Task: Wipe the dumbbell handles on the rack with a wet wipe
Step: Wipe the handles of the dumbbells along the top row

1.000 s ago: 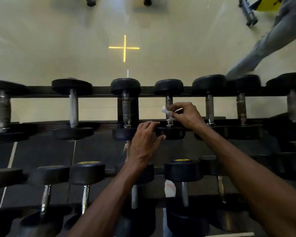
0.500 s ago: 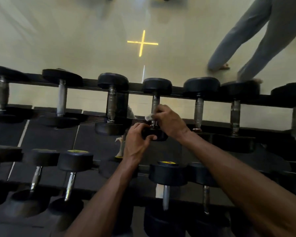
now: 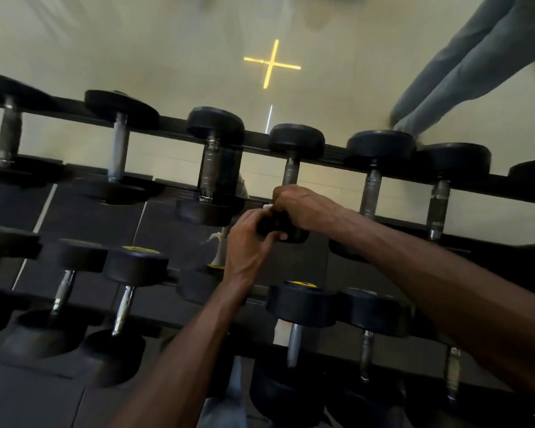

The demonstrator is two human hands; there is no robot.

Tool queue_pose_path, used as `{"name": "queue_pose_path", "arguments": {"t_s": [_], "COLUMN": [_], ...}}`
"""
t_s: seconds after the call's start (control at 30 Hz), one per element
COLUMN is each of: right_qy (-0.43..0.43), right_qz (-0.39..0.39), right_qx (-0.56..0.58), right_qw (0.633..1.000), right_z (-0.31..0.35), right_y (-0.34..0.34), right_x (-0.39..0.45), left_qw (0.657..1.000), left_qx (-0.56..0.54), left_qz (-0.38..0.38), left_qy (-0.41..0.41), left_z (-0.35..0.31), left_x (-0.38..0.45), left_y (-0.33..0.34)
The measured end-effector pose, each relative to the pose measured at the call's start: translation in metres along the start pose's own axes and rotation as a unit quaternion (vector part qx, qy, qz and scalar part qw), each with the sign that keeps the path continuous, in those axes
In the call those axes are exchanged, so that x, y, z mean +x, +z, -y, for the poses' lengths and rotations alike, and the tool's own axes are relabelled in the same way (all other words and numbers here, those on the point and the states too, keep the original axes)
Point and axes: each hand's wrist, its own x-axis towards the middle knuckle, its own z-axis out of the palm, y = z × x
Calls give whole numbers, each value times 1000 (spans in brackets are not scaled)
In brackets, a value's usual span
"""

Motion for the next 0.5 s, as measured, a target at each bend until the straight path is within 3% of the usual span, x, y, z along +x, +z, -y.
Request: {"name": "queue_pose_path", "arguments": {"t_s": [0.5], "right_qy": [-16], "right_qz": [20], "right_qx": [-1], "right_qw": [1000], "right_z": [-1], "right_y": [-9], "right_x": [1], "left_qw": [1000], "left_qx": [15], "left_qz": [-9], "left_qy": [16], "left_z": [3], "left_x": [-4], "left_y": [3]}}
